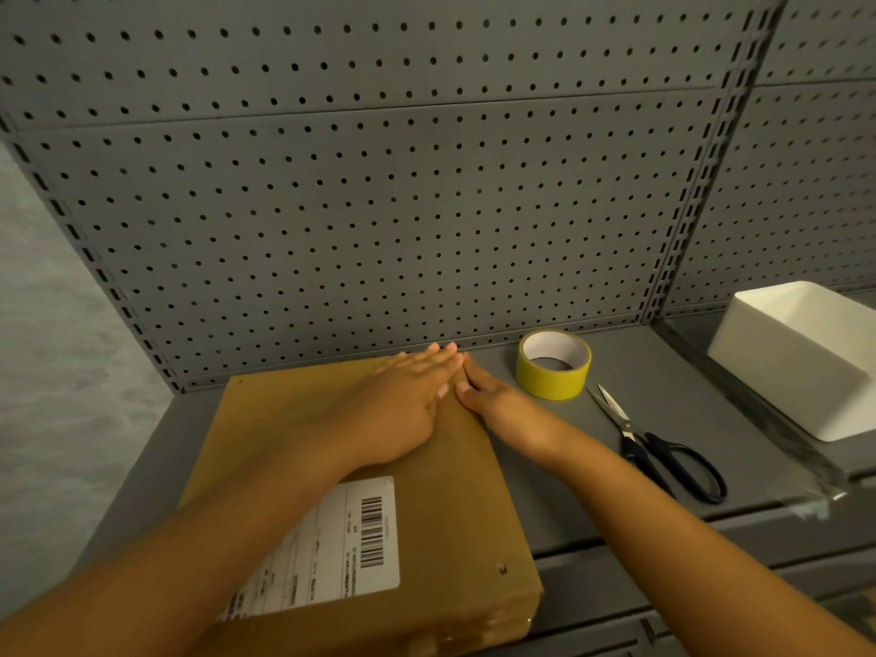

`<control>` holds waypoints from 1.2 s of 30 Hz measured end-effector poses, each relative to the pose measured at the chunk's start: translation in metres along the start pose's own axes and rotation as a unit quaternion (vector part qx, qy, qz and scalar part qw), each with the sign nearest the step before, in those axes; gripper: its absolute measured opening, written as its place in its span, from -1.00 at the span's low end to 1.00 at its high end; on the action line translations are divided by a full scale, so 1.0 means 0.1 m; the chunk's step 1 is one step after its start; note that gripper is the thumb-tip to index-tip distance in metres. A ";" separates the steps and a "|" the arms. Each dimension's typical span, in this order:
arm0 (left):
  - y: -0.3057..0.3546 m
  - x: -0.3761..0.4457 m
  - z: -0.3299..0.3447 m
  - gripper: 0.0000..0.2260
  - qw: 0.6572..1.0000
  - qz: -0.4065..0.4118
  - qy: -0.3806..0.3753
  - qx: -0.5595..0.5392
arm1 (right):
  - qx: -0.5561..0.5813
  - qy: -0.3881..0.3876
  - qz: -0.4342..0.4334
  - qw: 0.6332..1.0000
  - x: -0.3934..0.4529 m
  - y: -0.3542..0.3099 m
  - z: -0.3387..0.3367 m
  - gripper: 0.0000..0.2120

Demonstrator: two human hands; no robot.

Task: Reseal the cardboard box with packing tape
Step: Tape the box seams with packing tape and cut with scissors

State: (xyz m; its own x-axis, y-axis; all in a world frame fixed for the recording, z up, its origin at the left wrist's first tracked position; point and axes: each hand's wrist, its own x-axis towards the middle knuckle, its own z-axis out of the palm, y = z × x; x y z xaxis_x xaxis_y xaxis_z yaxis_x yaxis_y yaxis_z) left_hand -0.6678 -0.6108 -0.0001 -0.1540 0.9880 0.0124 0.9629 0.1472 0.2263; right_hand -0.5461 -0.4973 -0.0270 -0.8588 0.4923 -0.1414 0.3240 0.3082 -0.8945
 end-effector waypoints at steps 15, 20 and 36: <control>0.01 -0.01 -0.03 -0.56 0.999 -0.028 -0.033 0.003 | -0.092 -0.027 0.015 0.995 -0.29 -0.20 0.09 -0.38; -0.04 -0.02 -0.07 -0.49 0.996 -0.033 -0.027 -0.072 | -0.071 -0.013 0.016 0.997 -0.32 -0.21 0.10 -0.36; -0.59 -0.23 -0.46 -0.32 0.972 -0.191 -0.072 -0.112 | -0.034 -0.008 0.060 0.998 -0.42 -0.31 0.09 -0.25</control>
State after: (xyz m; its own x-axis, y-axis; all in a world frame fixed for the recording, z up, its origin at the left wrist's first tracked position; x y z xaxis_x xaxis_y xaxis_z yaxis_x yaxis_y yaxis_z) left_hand -0.7314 -0.6446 0.0315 -0.4430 0.8616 -0.2480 0.7660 0.5074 0.3947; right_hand -0.5231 -0.5346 0.0028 -0.8186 0.5153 -0.2536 0.4503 0.3018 -0.8403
